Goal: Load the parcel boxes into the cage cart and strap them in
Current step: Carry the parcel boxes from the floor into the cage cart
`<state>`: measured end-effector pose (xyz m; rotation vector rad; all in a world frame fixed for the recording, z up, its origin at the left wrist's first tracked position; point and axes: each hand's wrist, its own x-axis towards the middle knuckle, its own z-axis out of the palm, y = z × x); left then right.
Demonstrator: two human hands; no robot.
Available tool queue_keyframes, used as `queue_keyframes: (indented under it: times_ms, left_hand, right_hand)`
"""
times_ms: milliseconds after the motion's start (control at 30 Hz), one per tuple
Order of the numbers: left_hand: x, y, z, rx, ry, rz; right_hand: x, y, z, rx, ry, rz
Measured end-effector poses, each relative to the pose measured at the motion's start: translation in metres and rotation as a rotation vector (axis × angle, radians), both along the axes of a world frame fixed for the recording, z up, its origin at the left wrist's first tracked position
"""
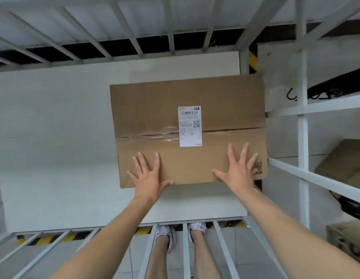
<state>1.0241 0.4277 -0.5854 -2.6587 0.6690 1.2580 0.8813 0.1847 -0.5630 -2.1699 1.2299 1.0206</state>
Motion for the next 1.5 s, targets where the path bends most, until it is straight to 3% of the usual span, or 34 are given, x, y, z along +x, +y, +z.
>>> queue_keyframes:
  times_ms: [367,667,900,1167,1300,1400,1500]
  left_hand:
    - [0.136,-0.106,0.003,-0.054,-0.023,0.035]
    - [0.138,-0.105,0.043,-0.069,-0.028,-0.004]
    - [0.088,-0.123,0.177,-0.133,-0.074,-0.203]
    - [-0.012,-0.081,0.402,-0.231,-0.1,-0.6]
    - [-0.074,-0.068,0.478,-0.393,-0.104,-0.597]
    - [-0.143,-0.074,0.513,-0.499,-0.022,-0.556]
    - [-0.227,-0.09,0.539,-0.594,0.077,-0.65]
  right_hand:
    - [0.127,-0.097,-0.01,0.001,-0.058,-0.059]
    - [0.093,-0.089,0.028,-0.048,-0.189,-0.03]
    - [0.053,-0.037,0.155,-0.108,-0.194,-0.016]
    - [-0.028,0.064,0.377,-0.236,-0.214,-0.051]
    - [-0.098,0.101,0.459,-0.333,-0.256,-0.301]
    - [-0.171,0.115,0.5,-0.441,-0.272,-0.543]
    - [-0.259,0.127,0.529,-0.523,-0.237,-0.717]
